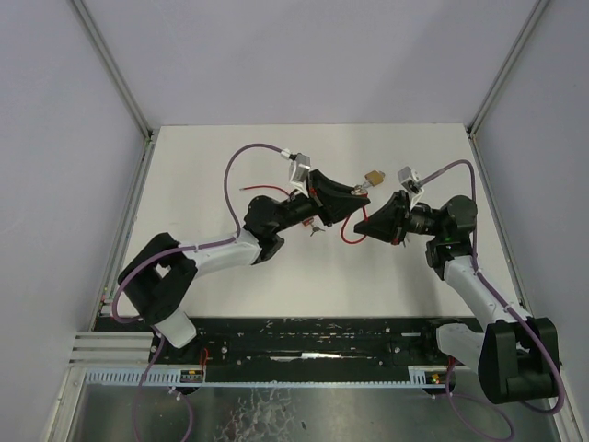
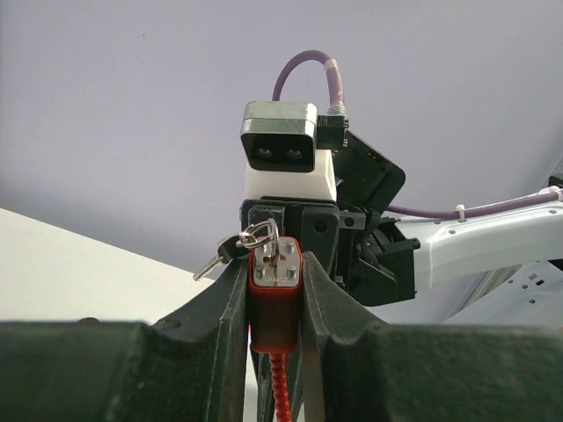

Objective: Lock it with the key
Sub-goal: Lock the lock.

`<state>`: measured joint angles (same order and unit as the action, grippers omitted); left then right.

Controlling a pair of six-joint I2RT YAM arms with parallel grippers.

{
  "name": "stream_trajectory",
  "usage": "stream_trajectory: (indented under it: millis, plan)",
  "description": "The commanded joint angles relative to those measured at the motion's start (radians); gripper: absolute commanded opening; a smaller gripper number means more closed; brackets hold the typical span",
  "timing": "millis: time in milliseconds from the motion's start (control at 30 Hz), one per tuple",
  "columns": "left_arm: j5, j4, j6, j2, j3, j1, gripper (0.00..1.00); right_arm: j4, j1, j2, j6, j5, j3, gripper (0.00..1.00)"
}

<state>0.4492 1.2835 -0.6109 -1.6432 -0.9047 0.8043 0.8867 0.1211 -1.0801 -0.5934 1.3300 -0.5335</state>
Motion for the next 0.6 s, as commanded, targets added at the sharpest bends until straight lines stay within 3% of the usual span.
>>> stream_trajectory:
  millis: [0, 233, 300, 500, 533, 567]
  plan:
    - [0.101, -0.216, 0.057, -0.046, -0.054, 0.035, 0.0, 0.12, -0.012, 0.043, -0.043, -0.022, -0.075, 0.0]
    - [0.134, -0.391, 0.148, -0.068, -0.109, 0.074, 0.0, 0.065, -0.046, 0.058, -0.022, -0.019, -0.107, 0.0]
    - [0.141, -0.36, 0.141, -0.069, -0.074, 0.074, 0.0, 0.083, -0.067, 0.059, -0.052, -0.022, -0.112, 0.0]
    - [0.183, -0.33, 0.174, -0.081, -0.059, 0.079, 0.0, -0.172, -0.068, 0.052, 0.163, 0.02, -0.132, 0.02]
    - [0.179, -0.361, 0.206, -0.061, -0.051, 0.076, 0.0, -0.35, -0.062, 0.057, 0.275, 0.067, -0.148, 0.09]
    - [0.178, -0.386, 0.241, -0.037, -0.046, 0.071, 0.0, -0.569, -0.051, 0.062, 0.462, 0.121, -0.176, 0.27]
